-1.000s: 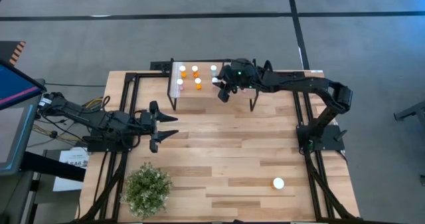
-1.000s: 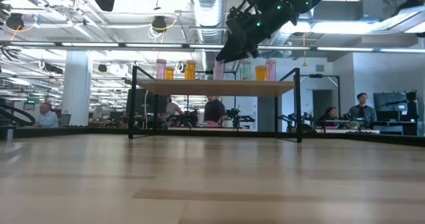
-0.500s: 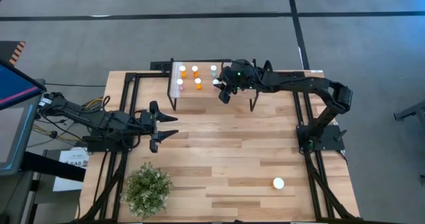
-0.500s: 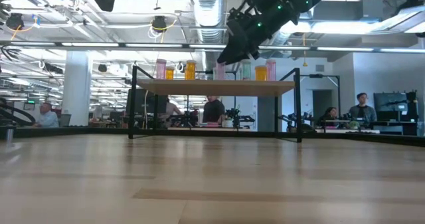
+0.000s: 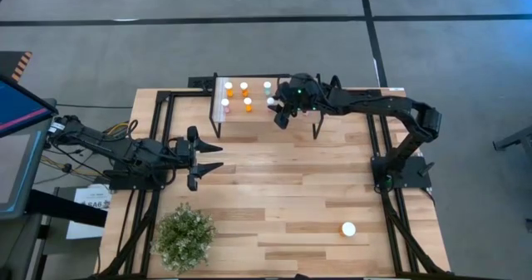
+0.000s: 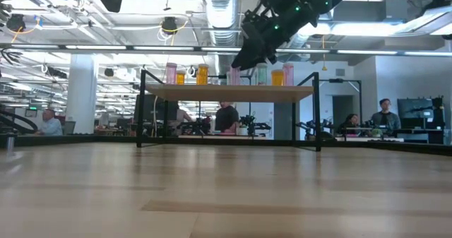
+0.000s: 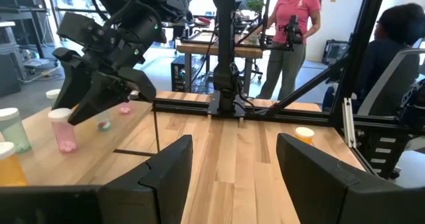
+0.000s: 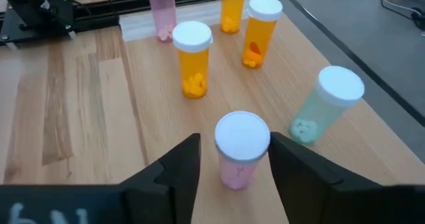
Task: Pick and place medicine bottles onto shelf by color
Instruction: Put the small pink pill bottle on the shelf, then put the large orange pill bottle on the shelf
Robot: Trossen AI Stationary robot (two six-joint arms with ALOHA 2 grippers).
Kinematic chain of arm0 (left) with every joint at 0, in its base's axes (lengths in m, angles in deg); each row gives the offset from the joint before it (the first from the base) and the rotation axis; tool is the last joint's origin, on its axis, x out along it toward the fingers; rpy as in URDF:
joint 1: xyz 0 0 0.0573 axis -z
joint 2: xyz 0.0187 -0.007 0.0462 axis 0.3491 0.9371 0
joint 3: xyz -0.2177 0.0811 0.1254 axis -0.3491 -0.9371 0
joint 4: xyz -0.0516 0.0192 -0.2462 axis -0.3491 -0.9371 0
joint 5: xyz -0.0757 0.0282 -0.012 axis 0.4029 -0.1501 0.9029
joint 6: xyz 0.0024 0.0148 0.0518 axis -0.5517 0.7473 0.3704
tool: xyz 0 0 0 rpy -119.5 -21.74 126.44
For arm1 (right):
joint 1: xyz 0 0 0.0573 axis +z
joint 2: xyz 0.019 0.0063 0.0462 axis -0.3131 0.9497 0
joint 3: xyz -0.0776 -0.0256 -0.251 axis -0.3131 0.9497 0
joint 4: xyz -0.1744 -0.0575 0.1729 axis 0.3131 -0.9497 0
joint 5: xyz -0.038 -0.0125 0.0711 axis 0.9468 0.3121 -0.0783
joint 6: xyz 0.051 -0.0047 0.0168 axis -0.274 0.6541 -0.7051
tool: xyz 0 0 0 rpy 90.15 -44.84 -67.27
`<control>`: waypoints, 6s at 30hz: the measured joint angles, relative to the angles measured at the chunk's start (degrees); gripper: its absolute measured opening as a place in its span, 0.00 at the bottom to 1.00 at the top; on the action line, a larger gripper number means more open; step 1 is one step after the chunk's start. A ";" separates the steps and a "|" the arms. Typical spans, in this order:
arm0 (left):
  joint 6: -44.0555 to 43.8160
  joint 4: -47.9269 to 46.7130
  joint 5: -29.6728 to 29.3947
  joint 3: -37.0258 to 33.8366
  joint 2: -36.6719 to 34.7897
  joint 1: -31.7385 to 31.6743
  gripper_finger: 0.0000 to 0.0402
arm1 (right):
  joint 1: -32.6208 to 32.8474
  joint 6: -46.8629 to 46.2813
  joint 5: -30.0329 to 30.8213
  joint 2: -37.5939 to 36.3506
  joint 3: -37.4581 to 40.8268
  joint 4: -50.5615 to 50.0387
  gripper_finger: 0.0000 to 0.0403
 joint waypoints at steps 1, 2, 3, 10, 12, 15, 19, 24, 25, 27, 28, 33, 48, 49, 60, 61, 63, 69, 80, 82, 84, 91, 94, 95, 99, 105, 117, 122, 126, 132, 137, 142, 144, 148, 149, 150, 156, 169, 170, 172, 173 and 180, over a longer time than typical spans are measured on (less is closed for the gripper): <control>0.01 0.00 0.00 0.00 0.00 0.00 0.51 | 0.00 -0.04 0.00 -0.03 0.00 0.04 0.50; 0.07 0.00 0.00 0.00 0.00 0.00 0.51 | -0.04 -0.11 0.00 -0.13 0.00 -0.02 0.51; 0.11 0.00 0.00 0.00 0.00 0.00 0.51 | -0.04 -0.13 0.00 -0.26 0.00 -0.04 0.53; 0.14 -0.19 0.00 0.00 0.00 -0.02 0.51 | -0.03 -0.13 0.00 -0.36 -4.34 -5.78 0.58; 0.14 -0.28 0.00 0.00 0.00 -0.02 0.51 | 0.21 -0.11 0.00 -0.37 -6.59 -9.33 0.58; 0.14 -0.62 0.00 0.00 0.00 -0.02 0.51 | 1.00 -0.25 0.09 -1.22 -10.70 -16.49 0.58; 0.14 -0.61 0.00 -0.02 0.00 -0.02 0.51 | 5.05 -0.78 0.20 -5.48 -14.53 -24.99 0.58; 0.14 -0.69 0.01 -0.02 0.02 -0.02 0.51 | 13.85 -1.74 0.24 -12.55 -14.60 -33.45 0.58; 0.16 -0.70 0.00 -0.02 0.02 -0.02 0.51 | 16.21 -3.13 0.35 -13.58 -14.60 -35.20 0.58; 0.36 -0.19 0.00 -0.02 0.02 -0.04 0.51 | 21.44 -6.29 0.61 -14.90 -14.60 -38.91 0.58; 0.36 0.22 0.01 -0.02 0.02 -0.04 0.51 | 24.27 -7.93 0.63 -15.18 -14.60 -41.14 0.58; 0.12 0.72 0.04 -0.02 0.02 -0.04 0.51 | 37.19 -19.14 2.32 -14.82 -14.56 -54.45 0.58; -0.08 1.14 0.55 -0.04 1.18 -0.01 0.51 | 59.17 -53.63 10.86 -5.86 -13.36 -70.45 0.59; -0.08 1.23 0.60 -0.04 1.18 0.02 0.51 | 59.88 -54.68 10.86 -6.51 -12.04 -68.75 0.59; 0.12 1.32 1.82 -0.04 1.16 0.01 0.51 | 67.45 -70.48 7.27 -13.18 6.77 -54.14 0.73; 0.12 1.33 1.81 -0.04 1.16 0.02 0.51 | 67.79 -71.39 6.44 -13.13 7.62 -53.62 0.75; 0.12 1.38 1.81 -0.04 1.16 0.02 0.51 | 68.42 -72.65 5.95 -12.50 8.88 -52.40 0.79; 0.26 1.30 1.56 -0.04 1.16 0.01 0.51 | 69.38 -74.75 4.67 -10.63 11.45 -48.65 0.95; 0.82 1.20 1.55 -0.05 1.16 0.02 0.51 | 69.53 -75.23 -2.19 -1.41 11.35 -46.71 0.99; 0.82 1.22 1.55 -0.07 1.16 0.02 0.51 | 69.48 -75.15 -2.81 0.01 11.39 -46.65 0.99; 1.06 1.21 1.55 -0.07 1.16 0.02 0.51 | 69.48 -74.58 -2.93 0.78 11.34 -46.31 0.98; 1.21 1.27 1.53 -0.07 1.16 0.02 0.51 | 69.29 -73.66 -2.51 -0.36 12.85 -45.62 0.89; 1.21 1.28 1.53 -0.07 1.16 0.02 0.51 | 69.29 -73.54 -2.45 -1.35 13.53 -45.66 0.81; 1.21 1.29 1.53 -0.07 1.16 0.02 0.51 | 69.29 -73.48 -2.45 -1.79 13.70 -45.71 0.78; 1.21 1.28 1.53 -0.07 1.16 0.02 0.51 | 69.20 -73.00 -2.13 -3.84 13.70 -45.72 0.68; 1.19 1.27 1.53 -0.08 1.16 0.02 0.51 | 68.49 -72.12 0.92 -7.71 13.68 -45.64 0.58; 1.14 1.25 1.53 -0.09 1.16 0.02 0.51 | 66.13 -70.02 1.72 -9.35 13.68 -46.05 0.55; 1.12 1.25 1.53 -0.09 1.16 0.02 0.51 | 63.36 -65.69 1.73 -9.35 13.33 -46.20 0.51; 0.71 1.27 1.53 -0.09 1.16 0.01 0.51 | 58.50 -59.26 1.74 -10.92 11.27 -46.24 0.52; 0.66 1.25 1.55 -0.09 1.16 0.02 0.51 | 45.63 -44.22 1.88 -15.72 3.11 -51.68 0.54; 0.69 1.24 1.55 -0.11 1.15 0.02 0.51 | 31.14 -29.34 1.88 -16.97 -7.85 -55.97 0.53; 0.69 1.10 1.55 -0.11 1.16 0.02 0.51 | 17.24 -16.43 1.84 -13.71 -20.86 -60.05 0.54; 0.69 0.91 1.55 -0.11 1.16 0.02 0.51 | 12.56 -12.50 1.79 -11.54 -26.16 -61.50 0.54; 0.31 0.32 1.53 -0.11 1.16 0.02 0.51 | 4.45 -6.11 0.46 -6.14 -35.13 -64.34 0.53; 0.23 0.05 1.54 -0.11 1.16 0.02 0.51 | 2.82 -4.91 -0.04 -4.62 -37.02 -64.77 0.53; 0.09 -0.26 1.55 -0.11 1.14 0.00 0.51 | 1.25 -3.90 -0.68 -3.30 -38.93 -65.32 0.53; -1.00 -1.57 1.53 -0.11 1.14 0.01 0.51 | -5.93 0.45 -1.40 4.48 -48.29 -71.99 0.54; -1.39 -1.84 0.44 -0.11 1.16 0.02 0.51 | -17.31 0.07 -1.38 12.68 -59.26 -70.22 0.54; -1.39 -1.84 0.44 -0.11 1.14 0.02 0.51 | -18.11 0.07 -1.38 13.20 -59.36 -70.57 0.54; -1.39 -1.81 0.44 -0.11 1.14 0.00 0.51 | -19.79 0.11 -1.38 14.54 -59.34 -71.66 0.53; -1.39 -1.84 0.44 -0.11 1.14 0.01 0.51 | -20.46 0.16 -1.38 15.32 -59.32 -72.11 0.53; -1.39 -1.84 0.44 -0.11 1.14 0.01 0.51 | -22.77 2.02 -1.32 19.21 -59.28 -75.25 0.53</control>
